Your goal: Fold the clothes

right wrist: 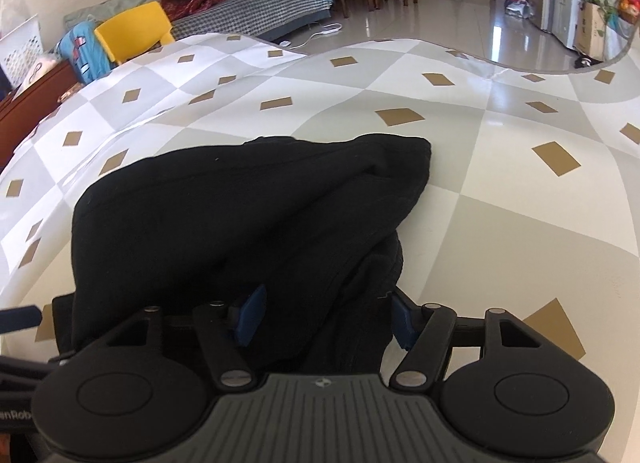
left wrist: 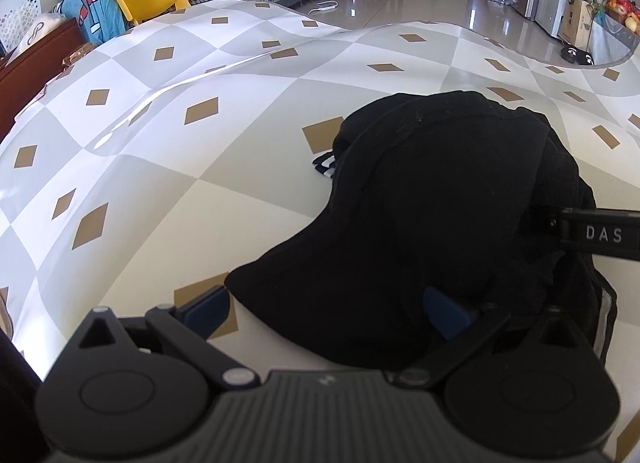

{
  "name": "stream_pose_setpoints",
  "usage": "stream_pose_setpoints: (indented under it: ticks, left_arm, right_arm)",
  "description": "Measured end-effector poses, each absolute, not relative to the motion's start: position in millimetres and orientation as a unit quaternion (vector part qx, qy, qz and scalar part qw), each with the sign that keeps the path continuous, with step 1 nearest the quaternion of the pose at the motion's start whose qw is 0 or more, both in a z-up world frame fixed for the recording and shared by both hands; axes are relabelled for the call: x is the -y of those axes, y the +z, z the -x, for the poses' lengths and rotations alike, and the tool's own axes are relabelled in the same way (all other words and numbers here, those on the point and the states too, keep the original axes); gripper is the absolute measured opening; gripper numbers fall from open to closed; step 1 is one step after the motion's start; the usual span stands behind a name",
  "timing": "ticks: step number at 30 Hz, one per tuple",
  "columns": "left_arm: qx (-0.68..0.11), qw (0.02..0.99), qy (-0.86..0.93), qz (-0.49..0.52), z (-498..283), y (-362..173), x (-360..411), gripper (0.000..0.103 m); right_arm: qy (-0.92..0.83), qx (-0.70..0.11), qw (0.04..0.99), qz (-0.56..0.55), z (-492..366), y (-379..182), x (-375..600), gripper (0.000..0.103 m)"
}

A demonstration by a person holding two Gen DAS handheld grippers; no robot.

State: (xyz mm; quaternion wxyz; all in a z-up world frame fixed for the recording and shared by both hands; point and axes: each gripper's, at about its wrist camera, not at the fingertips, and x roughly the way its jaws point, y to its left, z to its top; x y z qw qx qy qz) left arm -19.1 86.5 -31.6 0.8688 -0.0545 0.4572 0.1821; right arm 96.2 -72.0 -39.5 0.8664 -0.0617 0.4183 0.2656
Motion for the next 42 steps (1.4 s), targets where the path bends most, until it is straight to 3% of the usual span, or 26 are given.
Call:
stream_pose_setpoints:
  ticks: [8,16,24,33,42]
  left_arm:
    - [-0.449,0.875,0.174,0.052,12,-32,-85,0.103]
    - [-0.430,0.886,0.159,0.071,4,-26,-89,0.103]
    - [-0.409,0.894,0.158,0.091,0,-15,-95,0.103]
    - [-0.375,0.911,0.152,0.078,16,10,-92,0.103]
    - [-0.385,0.917,0.090,0.045,34,11,-68,0.103]
  right_arm:
    - [0.300,-0.428,0.850,0.065,-80,-38,76,0.045]
    - [0.334,-0.440,0.831,0.067,-64,-36,80,0.045]
    - [0.337,-0.452,0.822,0.078,-51,-30,91,0.047]
    - [0.260,-0.421,0.869,-0.002,-55,0,130,0.055]
    - [0.182,-0.414,0.890,-0.051,-80,-5,136,0.061]
